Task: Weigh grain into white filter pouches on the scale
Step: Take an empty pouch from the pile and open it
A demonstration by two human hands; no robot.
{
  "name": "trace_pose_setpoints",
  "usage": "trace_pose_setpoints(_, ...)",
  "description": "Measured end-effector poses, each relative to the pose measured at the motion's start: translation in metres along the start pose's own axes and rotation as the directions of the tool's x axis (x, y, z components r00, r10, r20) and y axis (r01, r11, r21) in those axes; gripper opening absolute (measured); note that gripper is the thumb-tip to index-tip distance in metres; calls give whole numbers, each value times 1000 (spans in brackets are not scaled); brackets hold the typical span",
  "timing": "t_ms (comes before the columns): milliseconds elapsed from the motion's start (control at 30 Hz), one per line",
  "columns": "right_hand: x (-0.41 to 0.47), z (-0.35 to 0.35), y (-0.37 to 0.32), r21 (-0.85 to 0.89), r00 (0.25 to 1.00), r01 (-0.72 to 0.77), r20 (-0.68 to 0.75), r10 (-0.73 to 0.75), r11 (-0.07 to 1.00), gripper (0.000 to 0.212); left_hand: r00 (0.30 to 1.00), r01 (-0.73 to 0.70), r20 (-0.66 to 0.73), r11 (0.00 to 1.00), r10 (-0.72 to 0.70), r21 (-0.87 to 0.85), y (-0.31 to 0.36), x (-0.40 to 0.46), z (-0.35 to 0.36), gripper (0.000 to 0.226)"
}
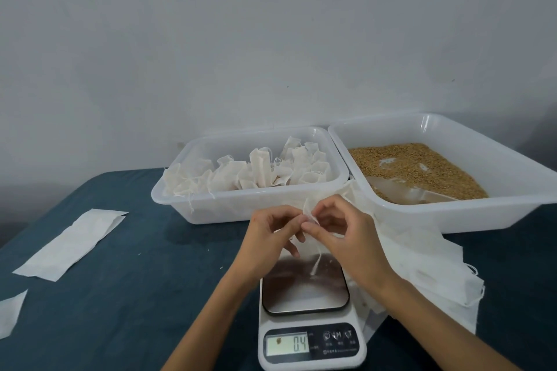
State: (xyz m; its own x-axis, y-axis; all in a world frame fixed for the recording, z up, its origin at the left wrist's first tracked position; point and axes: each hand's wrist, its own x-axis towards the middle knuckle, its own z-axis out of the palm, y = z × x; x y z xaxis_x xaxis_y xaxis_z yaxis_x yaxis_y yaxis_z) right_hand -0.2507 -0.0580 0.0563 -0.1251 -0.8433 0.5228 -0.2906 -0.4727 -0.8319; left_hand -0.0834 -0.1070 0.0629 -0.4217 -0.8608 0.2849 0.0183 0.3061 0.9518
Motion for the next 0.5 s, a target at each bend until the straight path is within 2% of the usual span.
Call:
trace_pose_setpoints(167,2,-2,4,-73,999,25,-30,-27,997,19,998,20,-66,1000,-20,11,-4,1,1,23)
trace_pose_setpoints(233,2,-4,7,-135,997,77,-10,-79,988,21,994,22,-105,1000,-22,0,-5,2,1,25)
trace_pose_setpoints(333,3,-5,9,-252,991,136,41,-130,958,22,998,-14,-68,1000,14,13,-4,1,1,19)
trace_pose_setpoints(433,2,-3,7,-143,997,25,77,-14,989,27,997,-74,-17,996,74,40,-1,-1,3,13)
trace_pose_setpoints(500,4,-4,2,58,992,-109,68,105,992,37,993,-74,-93,996,78,39,3,0,1,11)
